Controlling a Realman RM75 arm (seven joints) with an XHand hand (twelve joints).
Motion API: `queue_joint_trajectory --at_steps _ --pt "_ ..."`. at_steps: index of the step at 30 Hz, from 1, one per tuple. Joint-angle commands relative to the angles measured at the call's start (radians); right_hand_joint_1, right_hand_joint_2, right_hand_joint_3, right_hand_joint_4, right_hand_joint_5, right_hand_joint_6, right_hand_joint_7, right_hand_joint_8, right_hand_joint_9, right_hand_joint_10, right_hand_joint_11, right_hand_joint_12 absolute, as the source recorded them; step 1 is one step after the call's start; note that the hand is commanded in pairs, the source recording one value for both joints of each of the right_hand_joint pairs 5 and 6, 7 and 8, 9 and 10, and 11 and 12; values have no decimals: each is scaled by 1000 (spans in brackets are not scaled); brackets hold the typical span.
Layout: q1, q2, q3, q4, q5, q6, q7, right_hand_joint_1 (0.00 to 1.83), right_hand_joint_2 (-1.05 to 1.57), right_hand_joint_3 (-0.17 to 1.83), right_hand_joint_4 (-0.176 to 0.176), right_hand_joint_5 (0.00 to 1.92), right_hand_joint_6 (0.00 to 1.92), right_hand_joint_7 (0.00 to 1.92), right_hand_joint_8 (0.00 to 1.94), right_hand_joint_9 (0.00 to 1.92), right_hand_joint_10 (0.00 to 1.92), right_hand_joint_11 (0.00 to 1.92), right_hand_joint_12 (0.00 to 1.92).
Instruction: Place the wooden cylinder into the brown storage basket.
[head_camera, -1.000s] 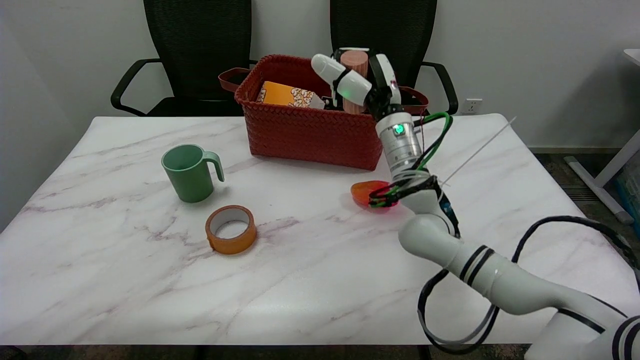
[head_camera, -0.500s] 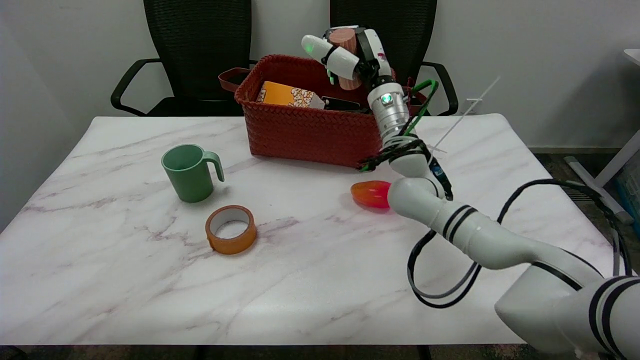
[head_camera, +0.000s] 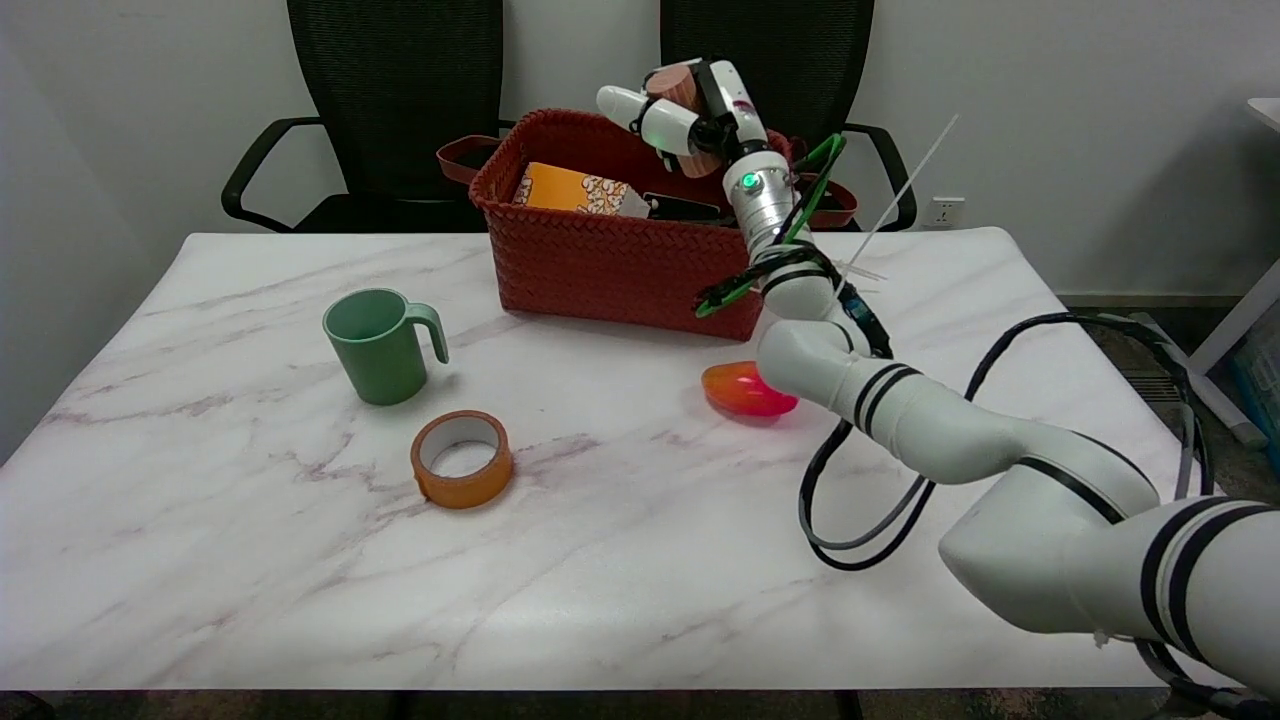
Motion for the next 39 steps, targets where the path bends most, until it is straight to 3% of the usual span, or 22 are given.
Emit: queue_joint_trajectory --at_steps 1,17,26,27,28,29,30,31,32,35,39 --pt "121 -62 30 -277 -10 -62 -146 752 1124 -175 0 1621 1621 1816 1816 1737 1737 1920 1920" --pt "112 -50 32 -346 127 -89 -236 732 1147 -175 0 1622 1622 1786 1786 1700 1700 1907 1907" --pt "99 -32 21 -280 125 -85 -236 734 1110 -175 0 1567 1567 1751 1751 1662 1662 1908 1908" --pt "96 -29 20 -267 125 -87 -236 741 1034 -175 0 1421 1421 1645 1645 1585 1585 1908 1908" --pt "93 -25 18 -252 124 -89 -236 738 954 -175 0 1114 1114 1421 1421 1403 1403 1861 1861" --pt "91 -21 18 -234 124 -93 -237 730 873 -175 0 751 751 1166 1166 1136 1136 1756 1756" --pt "90 -18 18 -223 122 -96 -238 717 815 -175 0 567 567 912 912 867 867 1640 1640" --pt "90 -16 16 -215 115 -96 -238 700 720 -175 0 404 404 574 574 582 582 1495 1495" --pt "90 -13 15 -207 105 -97 -238 689 669 -175 0 164 164 378 378 416 416 1165 1165" --pt "89 -10 15 -193 87 -101 -238 655 642 -175 0 61 61 270 270 284 284 721 721" --pt "81 -1 15 -158 86 -108 -238 575 630 22 0 0 0 127 127 126 126 476 476"
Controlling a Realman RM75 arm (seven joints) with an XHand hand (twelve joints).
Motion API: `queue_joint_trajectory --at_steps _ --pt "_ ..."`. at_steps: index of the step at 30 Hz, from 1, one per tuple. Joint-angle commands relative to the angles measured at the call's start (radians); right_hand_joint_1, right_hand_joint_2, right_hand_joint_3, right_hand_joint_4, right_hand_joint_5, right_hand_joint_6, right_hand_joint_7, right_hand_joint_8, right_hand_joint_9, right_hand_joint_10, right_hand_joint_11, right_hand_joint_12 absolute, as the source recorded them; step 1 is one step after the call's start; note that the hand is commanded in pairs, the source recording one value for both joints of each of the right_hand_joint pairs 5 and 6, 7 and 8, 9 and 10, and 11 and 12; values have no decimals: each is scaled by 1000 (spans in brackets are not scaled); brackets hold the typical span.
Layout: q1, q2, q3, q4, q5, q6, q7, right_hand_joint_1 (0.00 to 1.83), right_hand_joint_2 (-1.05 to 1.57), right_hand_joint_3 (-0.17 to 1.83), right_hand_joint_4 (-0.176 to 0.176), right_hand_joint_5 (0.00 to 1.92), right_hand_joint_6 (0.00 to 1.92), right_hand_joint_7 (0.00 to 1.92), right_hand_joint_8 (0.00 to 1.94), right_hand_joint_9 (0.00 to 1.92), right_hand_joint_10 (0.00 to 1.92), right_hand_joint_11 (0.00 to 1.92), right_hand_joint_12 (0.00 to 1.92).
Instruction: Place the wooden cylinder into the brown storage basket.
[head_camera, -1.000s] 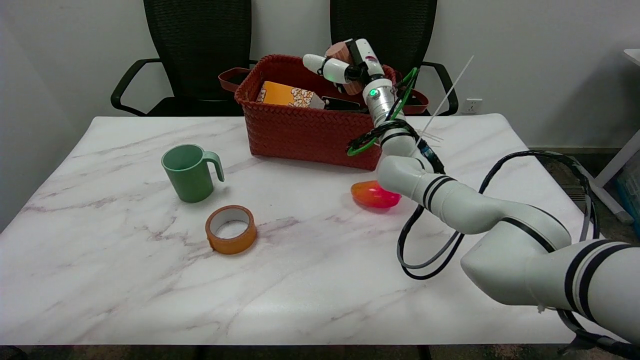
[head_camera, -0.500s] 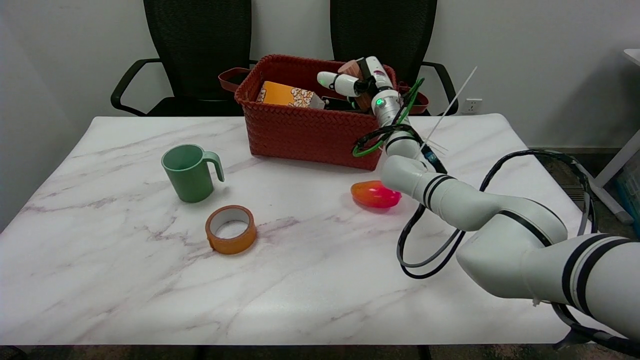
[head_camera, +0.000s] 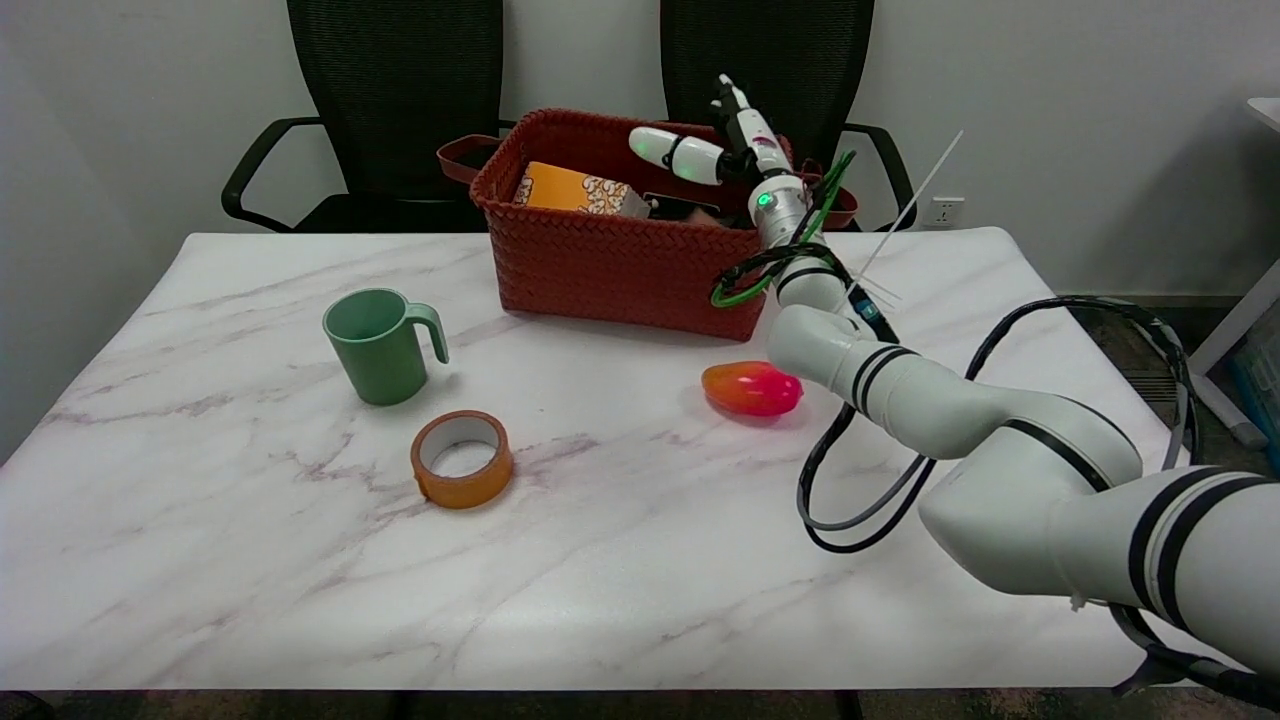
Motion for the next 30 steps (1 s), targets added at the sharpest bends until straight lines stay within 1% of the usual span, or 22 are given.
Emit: queue_joint_trajectory --at_steps 1,3,5,8,10,11,16,19,23,25,27,30 --pt "-21 35 -8 113 -19 -24 -16 561 629 73 0 0 0 104 104 107 107 408 408" --pt "-31 46 -5 151 -19 -25 -16 545 622 165 0 0 0 75 75 80 80 293 293" --pt "-51 65 3 201 -11 -25 -16 535 623 226 0 0 0 56 56 58 58 221 221" --pt "-92 105 36 311 -7 -37 -16 525 627 205 0 0 0 45 45 54 54 206 206" --pt "-128 139 77 394 -5 -48 -16 563 639 97 0 0 0 61 61 75 75 217 217" --pt "-151 155 101 435 -1 -53 -16 582 640 74 0 0 0 60 60 80 80 222 222" --pt "-320 262 233 700 80 -53 -16 577 678 81 0 0 0 84 84 114 114 246 246" --pt "-418 311 311 844 131 -49 -16 572 709 108 0 0 0 94 94 122 122 270 270" --pt "-574 340 433 984 148 -30 -23 539 783 155 0 0 0 103 103 107 107 254 254" --pt "-666 339 491 1038 154 12 -25 519 819 174 0 0 0 97 97 85 85 230 230" --pt "-737 337 530 1080 170 53 -25 500 859 207 0 0 0 88 88 67 67 206 206" --pt "-826 327 573 1129 185 109 -25 498 867 173 0 0 0 81 81 59 59 195 195"
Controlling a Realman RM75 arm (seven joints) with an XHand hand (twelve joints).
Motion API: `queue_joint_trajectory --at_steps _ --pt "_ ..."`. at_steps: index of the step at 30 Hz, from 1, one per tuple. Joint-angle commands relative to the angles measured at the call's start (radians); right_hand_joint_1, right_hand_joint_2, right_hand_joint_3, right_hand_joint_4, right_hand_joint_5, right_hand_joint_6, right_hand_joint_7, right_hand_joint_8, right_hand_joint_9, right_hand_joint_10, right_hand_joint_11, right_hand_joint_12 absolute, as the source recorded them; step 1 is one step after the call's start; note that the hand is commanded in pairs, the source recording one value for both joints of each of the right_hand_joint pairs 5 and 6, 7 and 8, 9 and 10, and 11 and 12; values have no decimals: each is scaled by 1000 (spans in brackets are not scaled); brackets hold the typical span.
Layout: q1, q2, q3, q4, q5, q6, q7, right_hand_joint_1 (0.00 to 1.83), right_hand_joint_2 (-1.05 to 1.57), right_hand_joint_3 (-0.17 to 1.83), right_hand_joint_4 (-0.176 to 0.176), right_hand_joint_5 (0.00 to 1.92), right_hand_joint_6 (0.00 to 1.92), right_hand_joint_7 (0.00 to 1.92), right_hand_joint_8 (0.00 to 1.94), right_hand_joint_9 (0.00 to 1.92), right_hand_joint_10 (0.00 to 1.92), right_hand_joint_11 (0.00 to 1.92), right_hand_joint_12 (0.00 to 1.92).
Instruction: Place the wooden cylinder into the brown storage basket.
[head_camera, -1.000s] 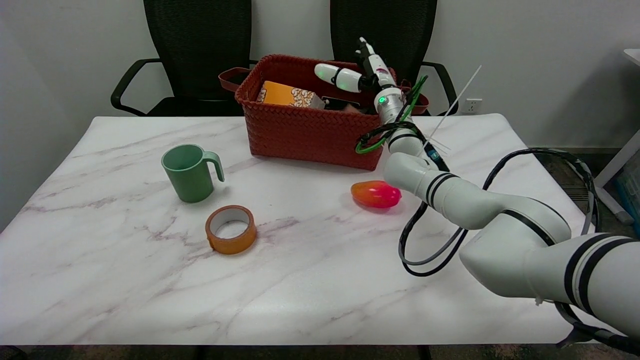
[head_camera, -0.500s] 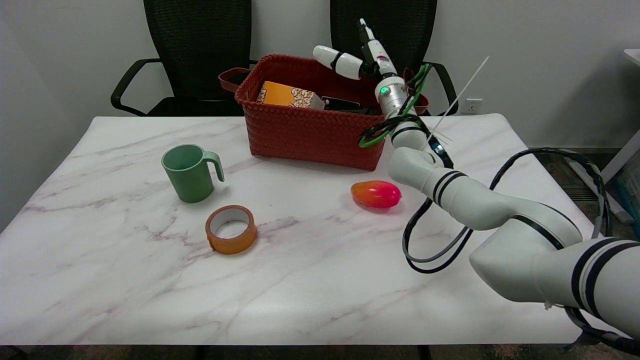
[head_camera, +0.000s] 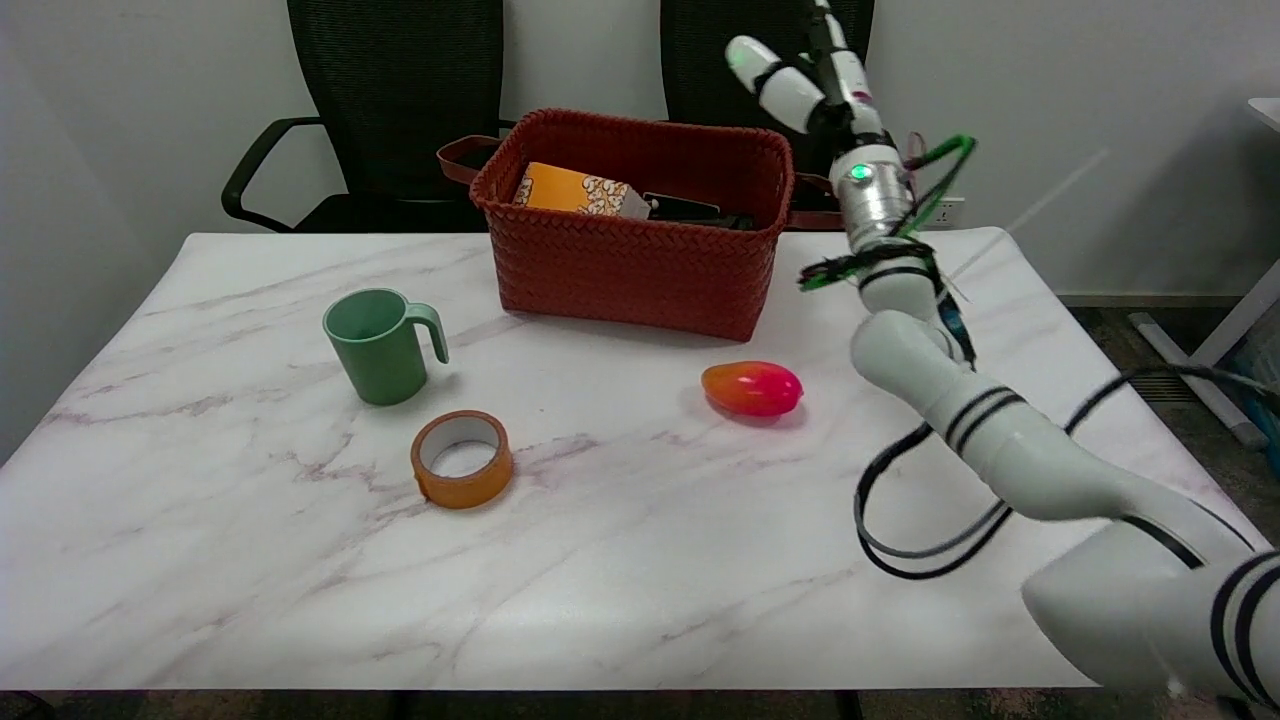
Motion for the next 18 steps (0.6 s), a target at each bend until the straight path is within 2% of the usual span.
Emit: queue_joint_trajectory --at_steps 1,11,18 --pt "-584 131 392 566 132 161 -9 500 865 156 0 0 0 79 79 57 57 192 192" --pt "-771 86 385 633 129 350 -9 526 853 48 0 0 0 85 85 66 66 200 200" --pt "-847 71 309 660 112 434 -13 544 844 18 0 0 0 86 86 85 85 210 210"
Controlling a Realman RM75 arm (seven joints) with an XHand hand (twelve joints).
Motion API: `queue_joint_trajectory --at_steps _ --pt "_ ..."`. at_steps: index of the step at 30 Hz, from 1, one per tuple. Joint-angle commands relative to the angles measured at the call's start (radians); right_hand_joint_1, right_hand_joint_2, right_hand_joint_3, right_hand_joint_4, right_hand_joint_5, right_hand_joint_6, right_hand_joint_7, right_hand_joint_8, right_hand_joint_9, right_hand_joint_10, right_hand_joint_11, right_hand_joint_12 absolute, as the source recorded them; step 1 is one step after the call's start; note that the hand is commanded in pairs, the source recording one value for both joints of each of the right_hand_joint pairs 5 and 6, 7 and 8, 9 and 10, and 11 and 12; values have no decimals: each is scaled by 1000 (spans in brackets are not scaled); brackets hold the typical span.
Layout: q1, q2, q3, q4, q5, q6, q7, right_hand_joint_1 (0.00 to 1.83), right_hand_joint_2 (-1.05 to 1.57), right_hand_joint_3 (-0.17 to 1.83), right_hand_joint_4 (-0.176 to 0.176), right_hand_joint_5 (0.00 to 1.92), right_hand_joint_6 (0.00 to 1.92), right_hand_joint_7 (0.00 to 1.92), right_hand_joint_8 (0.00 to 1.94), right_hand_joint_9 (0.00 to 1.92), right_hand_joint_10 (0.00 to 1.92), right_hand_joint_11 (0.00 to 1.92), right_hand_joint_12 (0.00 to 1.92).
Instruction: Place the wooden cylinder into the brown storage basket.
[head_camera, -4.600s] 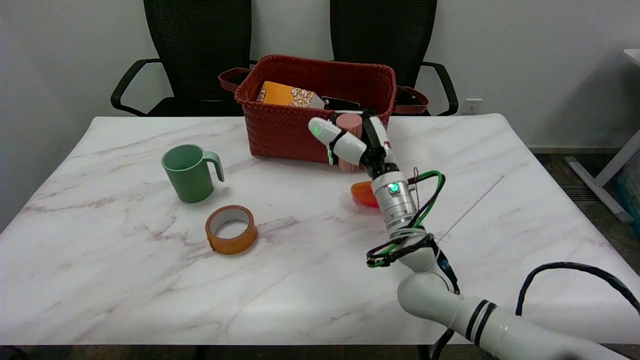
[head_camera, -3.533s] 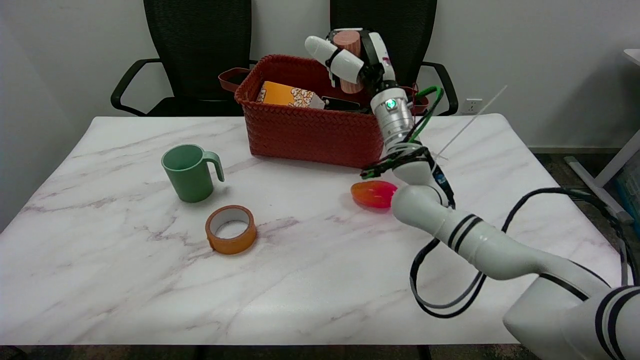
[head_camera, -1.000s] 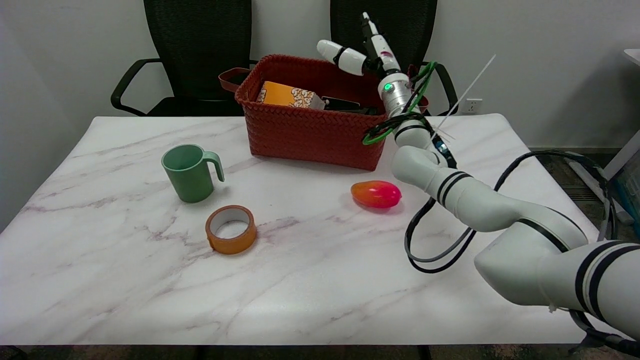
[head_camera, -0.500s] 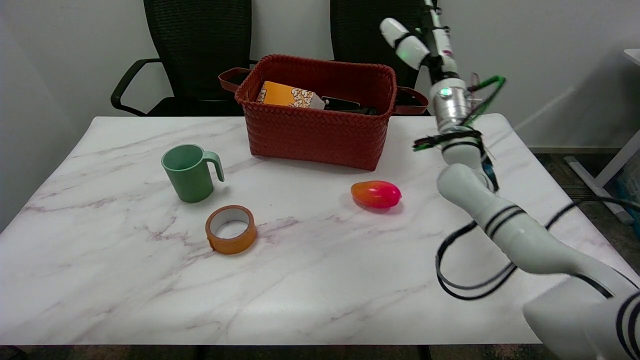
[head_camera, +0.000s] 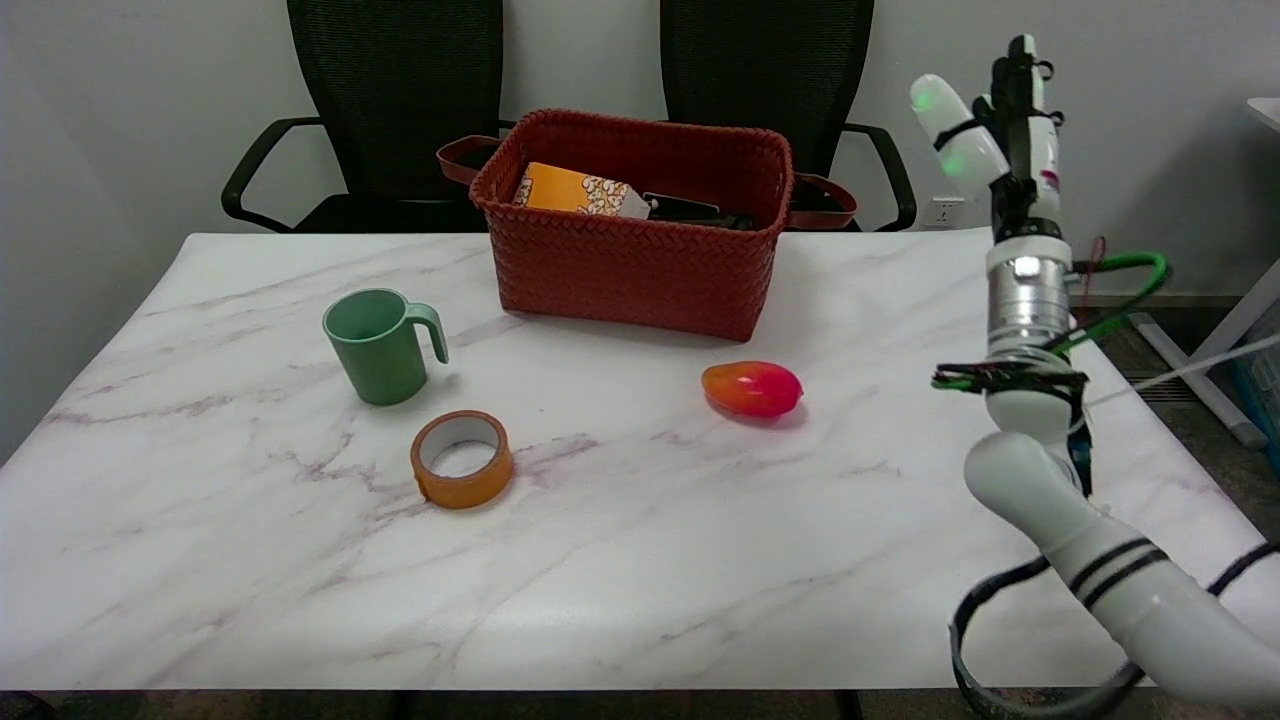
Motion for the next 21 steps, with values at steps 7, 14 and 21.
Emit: queue_joint_trajectory --at_steps 7,14,21 --pt "-357 -25 -61 196 24 331 -44 548 853 14 0 0 0 87 87 88 88 225 225" --pt "-370 -29 -105 193 22 391 -63 550 876 -1 0 0 0 91 91 92 92 236 236" --pt "-364 -28 -120 192 14 396 -63 557 876 -36 0 0 0 94 94 96 96 248 248"
